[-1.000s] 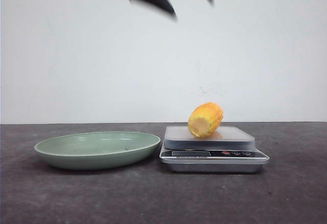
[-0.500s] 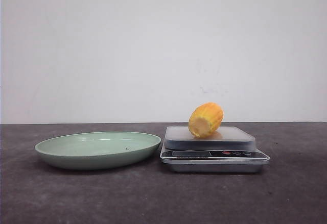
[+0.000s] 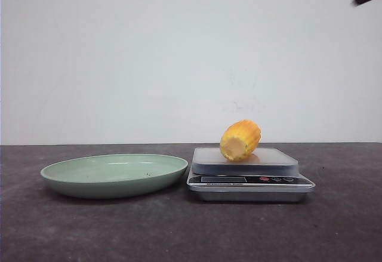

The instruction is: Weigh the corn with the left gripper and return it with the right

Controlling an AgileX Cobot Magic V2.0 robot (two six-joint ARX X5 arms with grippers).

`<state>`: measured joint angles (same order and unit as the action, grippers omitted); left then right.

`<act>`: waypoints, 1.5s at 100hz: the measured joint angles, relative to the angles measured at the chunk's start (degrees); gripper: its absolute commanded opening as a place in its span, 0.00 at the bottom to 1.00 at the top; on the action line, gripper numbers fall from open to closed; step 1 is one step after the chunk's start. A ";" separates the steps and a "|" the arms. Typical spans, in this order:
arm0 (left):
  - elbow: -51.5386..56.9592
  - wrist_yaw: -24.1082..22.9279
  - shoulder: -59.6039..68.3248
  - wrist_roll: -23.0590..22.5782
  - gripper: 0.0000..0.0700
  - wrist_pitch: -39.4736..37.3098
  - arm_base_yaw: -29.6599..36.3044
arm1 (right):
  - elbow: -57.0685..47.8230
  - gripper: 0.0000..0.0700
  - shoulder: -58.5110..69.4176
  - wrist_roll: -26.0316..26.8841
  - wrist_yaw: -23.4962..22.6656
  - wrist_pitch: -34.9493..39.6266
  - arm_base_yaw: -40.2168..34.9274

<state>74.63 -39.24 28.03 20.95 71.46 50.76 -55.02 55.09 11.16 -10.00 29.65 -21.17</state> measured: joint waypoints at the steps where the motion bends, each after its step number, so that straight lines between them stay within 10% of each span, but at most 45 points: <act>1: -0.11 0.00 -0.13 0.13 0.62 0.15 0.00 | 0.00 0.89 0.52 0.11 0.13 -0.26 -0.37; 92: -1.05 0.26 -0.70 3.93 0.61 2.99 0.00 | -7.41 0.80 38.32 9.86 11.32 -10.01 -11.19; 120: -1.05 0.26 -0.70 3.93 0.61 4.28 0.02 | -7.43 0.00 39.78 11.47 13.68 -9.79 -12.24; 150: -1.05 0.26 -0.70 3.93 0.61 4.28 0.00 | -7.52 0.00 39.50 11.72 17.29 -9.73 -14.34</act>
<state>73.58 -38.98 27.33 24.88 75.75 50.76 -62.54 94.59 22.87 7.29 19.92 -35.51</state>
